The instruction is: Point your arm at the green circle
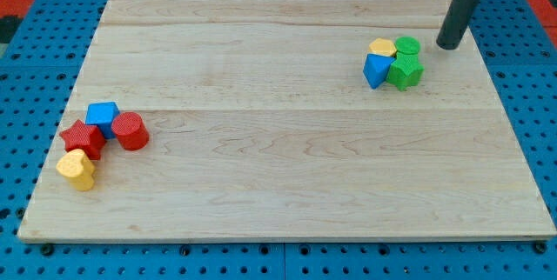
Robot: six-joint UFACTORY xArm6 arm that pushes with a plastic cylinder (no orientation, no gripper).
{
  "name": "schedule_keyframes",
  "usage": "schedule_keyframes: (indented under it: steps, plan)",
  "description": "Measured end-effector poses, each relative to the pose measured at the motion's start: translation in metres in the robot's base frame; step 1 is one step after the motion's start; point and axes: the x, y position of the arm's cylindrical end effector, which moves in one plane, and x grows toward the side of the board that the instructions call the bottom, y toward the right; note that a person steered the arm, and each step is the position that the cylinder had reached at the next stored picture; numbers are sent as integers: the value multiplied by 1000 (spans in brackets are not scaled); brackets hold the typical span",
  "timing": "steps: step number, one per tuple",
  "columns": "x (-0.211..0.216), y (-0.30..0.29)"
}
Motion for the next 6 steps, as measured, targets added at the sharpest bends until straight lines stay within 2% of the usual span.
schedule_keyframes:
  steps: [1,2,3,5,6]
  plan:
    - [5,-7]
    - [51,-52]
    - [68,-85]
    - [58,-1]
    - [5,1]
